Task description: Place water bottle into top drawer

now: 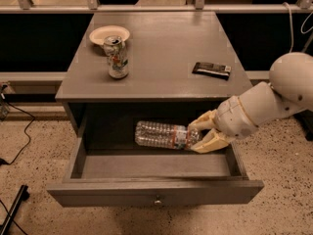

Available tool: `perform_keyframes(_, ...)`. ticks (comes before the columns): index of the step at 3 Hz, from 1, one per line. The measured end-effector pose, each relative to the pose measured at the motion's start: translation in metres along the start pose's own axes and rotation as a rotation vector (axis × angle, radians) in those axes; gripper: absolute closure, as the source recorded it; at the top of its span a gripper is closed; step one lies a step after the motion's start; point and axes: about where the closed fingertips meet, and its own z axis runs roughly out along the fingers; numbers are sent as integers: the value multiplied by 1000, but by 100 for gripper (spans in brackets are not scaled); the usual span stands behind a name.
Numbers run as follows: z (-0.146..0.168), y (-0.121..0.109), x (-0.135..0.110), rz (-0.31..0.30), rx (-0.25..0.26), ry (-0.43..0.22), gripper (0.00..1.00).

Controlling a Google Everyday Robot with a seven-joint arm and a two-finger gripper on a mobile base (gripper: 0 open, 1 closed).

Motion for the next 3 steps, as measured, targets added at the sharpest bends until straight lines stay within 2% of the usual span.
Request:
perform_keyframes(1,21,-8,17,23,15,28,100)
perform_keyframes(3,72,-15,59,72,3,89,100)
